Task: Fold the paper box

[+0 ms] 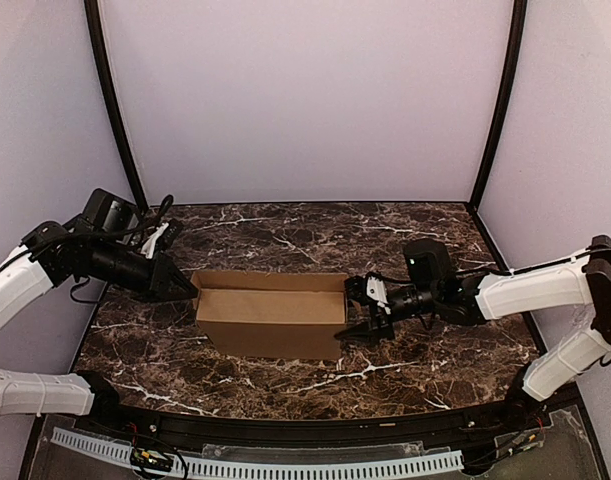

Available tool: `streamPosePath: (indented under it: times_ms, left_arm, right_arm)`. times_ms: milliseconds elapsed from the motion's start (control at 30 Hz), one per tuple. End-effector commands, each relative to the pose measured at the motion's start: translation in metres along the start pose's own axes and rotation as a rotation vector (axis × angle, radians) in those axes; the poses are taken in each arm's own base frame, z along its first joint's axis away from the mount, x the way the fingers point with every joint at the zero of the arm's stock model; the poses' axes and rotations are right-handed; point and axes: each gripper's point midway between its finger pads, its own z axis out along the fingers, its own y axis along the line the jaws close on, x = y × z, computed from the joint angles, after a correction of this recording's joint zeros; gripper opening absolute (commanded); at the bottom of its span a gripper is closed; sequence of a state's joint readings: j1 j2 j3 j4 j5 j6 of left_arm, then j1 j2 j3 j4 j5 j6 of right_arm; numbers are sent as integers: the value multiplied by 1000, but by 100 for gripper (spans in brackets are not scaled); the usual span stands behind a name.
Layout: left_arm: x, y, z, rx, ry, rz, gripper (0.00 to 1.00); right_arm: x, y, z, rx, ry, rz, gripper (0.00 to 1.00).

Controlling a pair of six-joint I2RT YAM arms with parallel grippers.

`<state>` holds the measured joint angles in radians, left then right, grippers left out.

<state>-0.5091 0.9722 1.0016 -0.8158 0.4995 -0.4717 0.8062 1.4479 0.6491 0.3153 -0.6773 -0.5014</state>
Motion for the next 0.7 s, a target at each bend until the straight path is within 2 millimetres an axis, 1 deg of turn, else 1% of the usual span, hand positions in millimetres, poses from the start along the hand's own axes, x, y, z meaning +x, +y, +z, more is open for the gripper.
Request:
streamPosePath:
  times_ms: [0, 100, 200, 667]
  left_arm:
    - [-7, -13, -3, 41, -9, 8, 4]
    - [-8, -15, -3, 44, -6, 7, 1]
    - [-7, -13, -1, 37, 0, 4, 1]
    - [12, 4, 12, 8, 29, -14, 1]
  right_arm:
    - [39, 6, 4, -5, 114, 103, 15]
    - [41, 8, 4, -8, 116, 108, 15]
    - [43, 9, 4, -10, 119, 111, 15]
    - [45, 7, 5, -10, 132, 114, 15]
